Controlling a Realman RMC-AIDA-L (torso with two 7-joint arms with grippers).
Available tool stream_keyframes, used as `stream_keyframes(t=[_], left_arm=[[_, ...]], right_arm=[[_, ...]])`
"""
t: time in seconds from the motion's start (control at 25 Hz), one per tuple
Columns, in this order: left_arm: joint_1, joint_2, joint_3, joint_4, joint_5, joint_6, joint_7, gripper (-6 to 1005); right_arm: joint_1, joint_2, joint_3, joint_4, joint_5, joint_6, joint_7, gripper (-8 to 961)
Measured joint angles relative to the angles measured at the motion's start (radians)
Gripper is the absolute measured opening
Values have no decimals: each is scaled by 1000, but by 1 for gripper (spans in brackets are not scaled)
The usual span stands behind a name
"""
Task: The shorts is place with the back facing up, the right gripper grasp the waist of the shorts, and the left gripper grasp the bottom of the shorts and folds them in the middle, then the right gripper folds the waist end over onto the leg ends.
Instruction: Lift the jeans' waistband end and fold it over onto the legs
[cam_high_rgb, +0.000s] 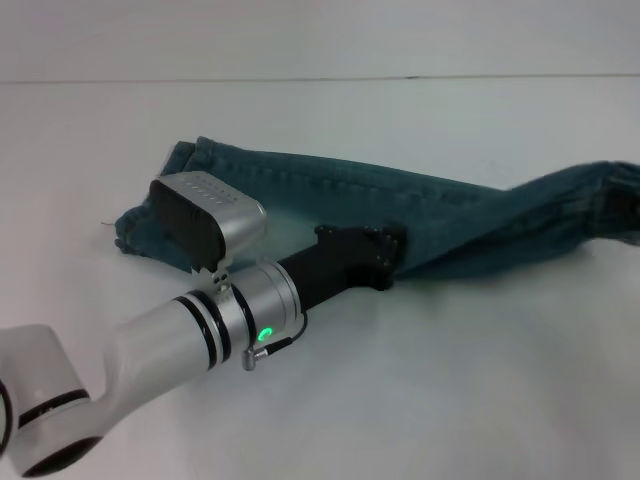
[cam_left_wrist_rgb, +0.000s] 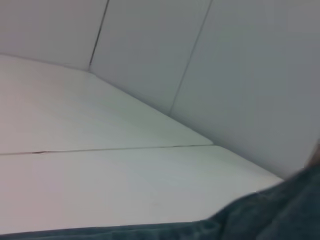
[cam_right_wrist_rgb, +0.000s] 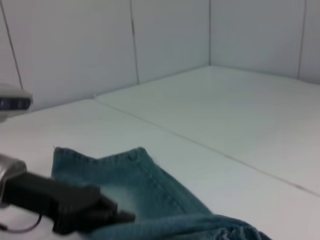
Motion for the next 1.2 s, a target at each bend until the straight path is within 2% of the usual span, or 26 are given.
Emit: stream_keyframes(t=[0.16,0.4,0.76,0.92,1.2], left_arm=[[12,0,-3,-11,39,45,-3,-1],[25,0,-1,-19,52,60,-7,0],[56,0,-34,-31,75,63,24,1],[73,0,-76,-67,76,61,105,1],[159,0,-145,-98,78,66,252,1]], right_arm=[[67,-5,-25,-23,-1,-1,37,54],[210,-10,-75,-10,-1,12,49,55],[444,-28,-233,169,-1,45,17,54],[499,-29,-309,230,-1,118,-4,54],[543,-39,-382,302,-1,181,-46,55]])
